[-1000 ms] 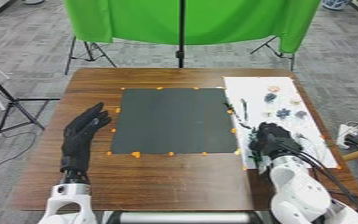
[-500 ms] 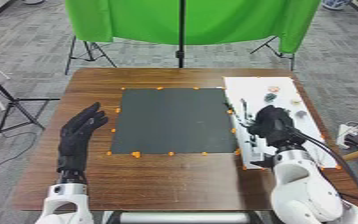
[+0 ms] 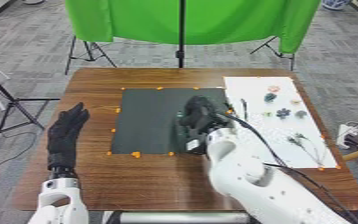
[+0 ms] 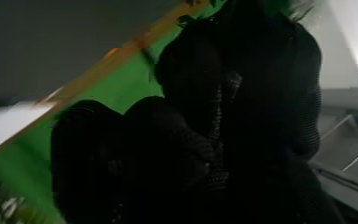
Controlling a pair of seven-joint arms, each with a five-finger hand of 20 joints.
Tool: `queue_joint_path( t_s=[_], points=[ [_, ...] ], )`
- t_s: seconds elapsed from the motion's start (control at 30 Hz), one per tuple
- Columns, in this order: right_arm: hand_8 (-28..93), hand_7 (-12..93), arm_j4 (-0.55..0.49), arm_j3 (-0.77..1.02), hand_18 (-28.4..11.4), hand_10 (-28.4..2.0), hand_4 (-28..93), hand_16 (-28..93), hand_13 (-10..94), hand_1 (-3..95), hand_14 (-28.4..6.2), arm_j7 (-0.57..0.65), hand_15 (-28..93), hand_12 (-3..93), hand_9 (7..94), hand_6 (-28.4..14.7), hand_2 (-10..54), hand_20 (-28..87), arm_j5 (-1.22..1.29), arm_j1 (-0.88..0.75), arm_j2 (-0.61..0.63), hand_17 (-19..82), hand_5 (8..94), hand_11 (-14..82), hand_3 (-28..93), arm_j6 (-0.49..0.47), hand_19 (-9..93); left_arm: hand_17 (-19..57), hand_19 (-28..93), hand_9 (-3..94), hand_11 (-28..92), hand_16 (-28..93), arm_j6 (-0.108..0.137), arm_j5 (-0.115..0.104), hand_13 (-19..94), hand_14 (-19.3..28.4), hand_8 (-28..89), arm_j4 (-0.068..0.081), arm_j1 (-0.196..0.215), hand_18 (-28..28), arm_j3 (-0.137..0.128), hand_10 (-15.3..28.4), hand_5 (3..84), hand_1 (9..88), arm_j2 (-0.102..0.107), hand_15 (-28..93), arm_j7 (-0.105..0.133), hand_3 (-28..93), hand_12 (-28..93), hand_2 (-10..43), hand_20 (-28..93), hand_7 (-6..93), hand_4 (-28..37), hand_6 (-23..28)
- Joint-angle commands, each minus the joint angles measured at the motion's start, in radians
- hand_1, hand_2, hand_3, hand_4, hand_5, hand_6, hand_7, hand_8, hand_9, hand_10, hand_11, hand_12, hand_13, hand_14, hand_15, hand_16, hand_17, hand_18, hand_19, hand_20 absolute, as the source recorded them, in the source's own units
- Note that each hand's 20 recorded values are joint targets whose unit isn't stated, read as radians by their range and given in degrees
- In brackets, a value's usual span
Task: Arrange flowers
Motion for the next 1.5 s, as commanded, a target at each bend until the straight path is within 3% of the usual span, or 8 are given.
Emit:
queue_joint_path(
  t_s=[0.03, 0.53, 0.77, 0.93, 0.97, 1.03, 1.1, 1.5],
  points=[
    [20, 46, 0.103, -0.128, -4.6, -10.3, 70, 21, 94, 89.7, 0.7, -0.009, 65, 42.6, 85.4, -3.9, -9.5, 45, 0.068, 0.129, -0.138, 77, 73.0, 43.4, -28, 0.022, 91, 6.9, 12, 41.1, 16, -4, 0.026, 0.003, 30, 15.8, -6, 0.058, 0.022, 12.0, 0.023, 14.7, 44.7, 19.7, -0.004, 19, -0.004, 58, 9, 20.2, 17, 8.7, -28.3, 5.4],
    [19, 47, 0.245, -0.244, -3.9, -10.5, 67, 22, 94, 90.0, 0.4, 0.035, 63, 41.8, 85.1, -3.7, -9.5, 44, 0.198, 0.208, -0.195, 76, 71.6, 42.8, -28, 0.177, 90, 6.8, 12, 40.9, 17, -4, -0.013, 0.017, 30, 15.9, -6, 0.08, -0.047, 12.0, 0.09, 14.6, 44.6, 19.3, 0.029, 20, -0.02, 60, 9, 18.0, 18, 8.7, -28.3, 5.7],
    [19, 41, 0.241, -0.257, -2.7, -11.4, 49, 23, 94, 87.9, -0.6, 0.022, 57, 41.3, 86.8, -3.9, -9.5, 44, 0.332, 0.211, -0.197, 76, 72.4, 32.2, -28, 0.189, 85, 6.7, 12, 40.8, 17, -3, -0.017, 0.018, 30, 16.0, -6, 0.079, -0.048, 12.0, 0.099, 14.9, 44.6, 18.2, 0.022, 20, -0.031, 62, 9, 14.9, 18, 8.9, -28.3, 5.8],
    [20, 32, 0.235, -0.263, -2.6, -14.9, 42, 24, 94, 80.5, -1.3, -0.002, 55, 28.0, 85.7, -5.3, -9.5, 45, 0.379, 0.211, -0.195, 76, 73.9, 34.4, -28, 0.204, 82, 6.5, 12, 40.8, 17, -3, -0.015, 0.019, 30, 16.1, -5, 0.077, -0.046, 12.1, 0.101, 15.0, 44.6, 17.6, 0.02, 20, -0.036, 63, 10, 12.6, 18, 8.7, -28.3, 6.1],
    [19, 31, 0.235, -0.261, -2.6, -15.0, 41, 24, 94, 76.9, -1.4, -0.003, 54, 27.0, 85.6, -5.5, -9.5, 45, 0.371, 0.212, -0.195, 76, 74.0, 34.8, -23, 0.197, 82, 6.6, 12, 40.7, 17, -3, -0.015, 0.019, 30, 16.1, -5, 0.078, -0.046, 12.1, 0.1, 15.0, 44.6, 17.3, 0.02, 20, -0.036, 63, 10, 12.2, 18, 8.6, -28.3, 6.2],
    [13, 31, 0.23, -0.26, -2.9, -15.2, -1, 24, 94, 54.8, -1.6, -0.016, 54, 26.8, 85.4, -6.0, -9.5, 46, 0.385, 0.212, -0.191, 76, 74.0, 34.7, 34, 0.193, 81, 6.5, 12, 40.7, 17, -3, -0.012, 0.018, 30, 16.1, -5, 0.076, -0.042, 12.1, 0.098, 14.9, 44.6, 17.4, 0.016, 20, -0.038, 64, 10, 11.6, 18, 8.6, -28.3, 6.2],
    [-3, 32, 0.224, -0.253, -2.7, -15.7, -15, 24, 94, 43.9, -2.4, -0.028, 53, 26.6, 85.4, -6.5, -9.5, 46, 0.402, 0.209, -0.187, 76, 74.4, 34.1, 54, 0.186, 81, 6.5, 12, 40.6, 17, -3, -0.01, 0.018, 30, 16.2, -5, 0.073, -0.035, 12.1, 0.095, 14.9, 44.6, 17.1, 0.014, 20, -0.037, 64, 10, 10.7, 18, 8.5, -28.3, 6.3],
    [-7, 16, 0.096, -0.223, -8.5, -17.3, -13, 30, 94, 17.2, -5.2, -0.024, 52, 30.3, 82.4, -7.2, 8.5, 39, 0.144, 0.186, -0.036, 71, 73.5, 40.4, 59, -0.049, 92, 6.4, 12, 40.6, 17, -3, 0.016, 0.018, 30, 16.5, -5, 0.041, 0.035, 12.2, 0.059, 14.8, 44.5, 17.8, -0.016, 21, -0.03, 64, 10, 9.8, 18, 8.4, -28.3, 6.5]
  ],
)
